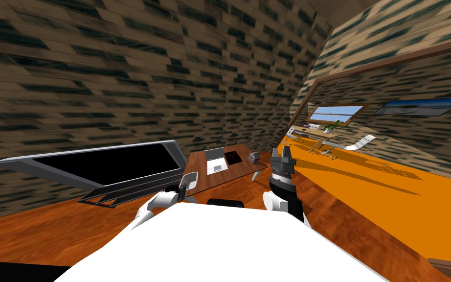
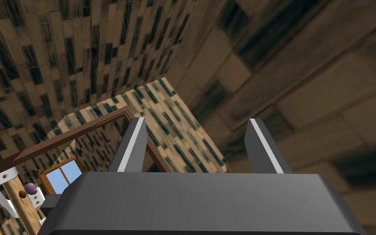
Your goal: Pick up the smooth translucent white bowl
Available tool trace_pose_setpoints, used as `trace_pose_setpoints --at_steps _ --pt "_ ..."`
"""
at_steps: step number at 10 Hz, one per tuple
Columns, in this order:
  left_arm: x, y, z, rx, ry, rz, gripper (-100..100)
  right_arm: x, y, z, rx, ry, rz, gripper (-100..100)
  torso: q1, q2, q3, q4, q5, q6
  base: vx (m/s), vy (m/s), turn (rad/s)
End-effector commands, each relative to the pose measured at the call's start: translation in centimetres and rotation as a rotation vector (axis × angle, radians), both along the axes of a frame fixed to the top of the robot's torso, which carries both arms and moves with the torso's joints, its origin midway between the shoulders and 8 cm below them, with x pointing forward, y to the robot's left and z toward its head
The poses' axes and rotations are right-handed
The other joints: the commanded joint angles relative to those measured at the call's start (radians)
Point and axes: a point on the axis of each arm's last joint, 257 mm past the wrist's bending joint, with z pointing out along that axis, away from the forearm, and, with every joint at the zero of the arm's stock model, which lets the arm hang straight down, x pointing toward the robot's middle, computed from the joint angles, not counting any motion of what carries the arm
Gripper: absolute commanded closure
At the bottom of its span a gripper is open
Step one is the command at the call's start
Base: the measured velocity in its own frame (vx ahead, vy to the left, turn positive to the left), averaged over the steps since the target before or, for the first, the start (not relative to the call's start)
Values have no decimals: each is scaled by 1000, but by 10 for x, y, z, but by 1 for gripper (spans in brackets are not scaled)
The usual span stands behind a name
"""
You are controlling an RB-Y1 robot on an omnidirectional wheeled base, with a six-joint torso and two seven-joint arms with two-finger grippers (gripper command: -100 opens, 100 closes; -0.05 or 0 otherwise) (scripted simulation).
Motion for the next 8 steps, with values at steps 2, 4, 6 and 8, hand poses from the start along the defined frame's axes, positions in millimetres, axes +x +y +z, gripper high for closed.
trace_pose_setpoints --at_steps 2,4,6,8 --pt "1 27 4 16 5 19 -100 0 0 0 0 0 0 0 0 0 0 0 0 0 29 -20 -1" --pt "-10 28 -4 -3 30 22 -100 0 0 0 0 0 0 0 -5 -4 -3 -1 -1 0 52 -66 5" --pt "-19 27 -11 -11 52 4 -100 0 0 0 0 0 0 0 -3 -1 -1 0 -1 0 -4 -16 -1" --pt "-19 27 -11 8 57 -43 -100 0 0 0 0 0 0 0 -1 0 0 0 0 0 -7 4 -1"
